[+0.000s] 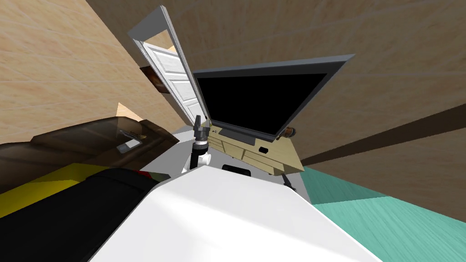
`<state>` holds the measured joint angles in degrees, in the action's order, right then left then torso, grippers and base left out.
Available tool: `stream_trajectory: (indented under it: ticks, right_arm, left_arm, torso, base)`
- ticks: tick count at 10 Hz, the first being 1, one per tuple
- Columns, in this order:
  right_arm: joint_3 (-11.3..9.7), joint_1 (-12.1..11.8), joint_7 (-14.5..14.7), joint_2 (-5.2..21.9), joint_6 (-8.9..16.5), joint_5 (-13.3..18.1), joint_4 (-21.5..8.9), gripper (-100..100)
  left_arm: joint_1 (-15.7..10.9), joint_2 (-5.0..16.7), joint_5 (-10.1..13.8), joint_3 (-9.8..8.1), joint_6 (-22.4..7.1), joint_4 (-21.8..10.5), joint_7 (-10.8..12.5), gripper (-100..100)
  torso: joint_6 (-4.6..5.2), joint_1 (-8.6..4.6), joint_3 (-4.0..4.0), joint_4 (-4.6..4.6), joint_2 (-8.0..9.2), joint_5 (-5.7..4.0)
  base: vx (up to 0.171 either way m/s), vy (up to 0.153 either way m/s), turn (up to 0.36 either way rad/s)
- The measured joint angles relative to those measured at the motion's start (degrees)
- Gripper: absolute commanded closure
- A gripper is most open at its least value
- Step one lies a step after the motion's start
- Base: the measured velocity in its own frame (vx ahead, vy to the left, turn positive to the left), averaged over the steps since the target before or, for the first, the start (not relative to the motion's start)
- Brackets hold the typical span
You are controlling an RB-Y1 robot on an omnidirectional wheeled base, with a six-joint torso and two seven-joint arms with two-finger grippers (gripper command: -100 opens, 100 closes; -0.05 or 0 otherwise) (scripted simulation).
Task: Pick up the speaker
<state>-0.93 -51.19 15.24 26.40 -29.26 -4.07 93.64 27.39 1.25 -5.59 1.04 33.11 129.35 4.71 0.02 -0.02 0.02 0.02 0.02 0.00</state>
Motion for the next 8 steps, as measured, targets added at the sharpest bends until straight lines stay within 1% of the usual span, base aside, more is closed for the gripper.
stream_trajectory:
  ticks: [1, 2, 3, 4, 5, 6, 7, 8]
  right_arm:
    - [-0.63, -0.84, 1.37, 0.57, -0.70, 0.53, -2.27, -100]
    - [-0.81, -1.07, 2.09, 1.33, -0.90, 0.64, -4.06, -100]
    - [-1.42, -2.18, 3.44, 1.83, -1.17, 1.20, -5.91, -100]
    - [-1.71, -2.75, 4.41, 2.24, -1.20, 1.47, -7.20, -100]
    - [-2.14, -3.88, 5.49, 3.25, -1.39, 1.87, -8.52, -100]
    - [-2.38, -3.84, 6.13, 3.93, -1.21, 2.04, -9.96, -100]
    - [-2.47, -3.70, 6.30, 4.14, -1.38, 2.10, -11.31, -100]
    - [-3.00, -4.67, 7.34, 4.65, -1.72, 2.60, -12.68, -100]
  left_arm:
    - [-0.01, 0.00, 0.00, 0.01, 0.00, 0.00, 0.00, 0]
    - [0.00, 0.00, 0.00, 0.00, 0.00, 0.00, 0.00, 0]
    - [-0.01, 0.00, 0.00, 0.01, 0.00, 0.00, 0.00, 0]
    - [0.00, 0.00, 0.00, 0.00, 0.00, 0.00, 0.00, 0]
    - [-0.01, 0.00, 0.00, 0.01, 0.00, 0.00, 0.00, 0]
    - [0.00, 0.00, 0.00, 0.00, 0.00, 0.00, 0.00, 0]
    - [0.01, 0.00, 0.00, -0.01, 0.00, 0.00, 0.00, 0]
    - [-0.01, 0.00, 0.00, 0.01, 0.00, 0.00, 0.00, 0]
  torso:
    - [-0.04, 0.06, 0.00, 0.00, 0.00, 0.01]
    - [0.02, 0.04, 0.00, 0.00, 0.00, 0.02]
    - [-0.04, 0.09, -0.01, 0.00, -0.02, 0.02]
    - [0.02, 0.06, -0.01, -0.01, -0.02, 0.02]
    - [-0.04, 0.09, -0.02, -0.01, -0.03, 0.03]
    - [0.02, 0.06, -0.02, -0.01, -0.03, 0.02]
    - [0.04, 0.03, 0.00, 0.00, 0.00, 0.01]
    - [-0.03, 0.09, -0.01, 0.00, -0.02, 0.03]
  base:
    - [0.009, 0.023, 0.162]
    - [0.014, 0.040, 0.375]
    - [0.015, 0.026, 0.179]
    - [0.016, 0.040, 0.368]
    - [0.014, 0.029, 0.188]
    - [0.008, 0.012, -0.031]
    - [0.017, 0.041, 0.335]
    - [0.019, 0.030, 0.249]
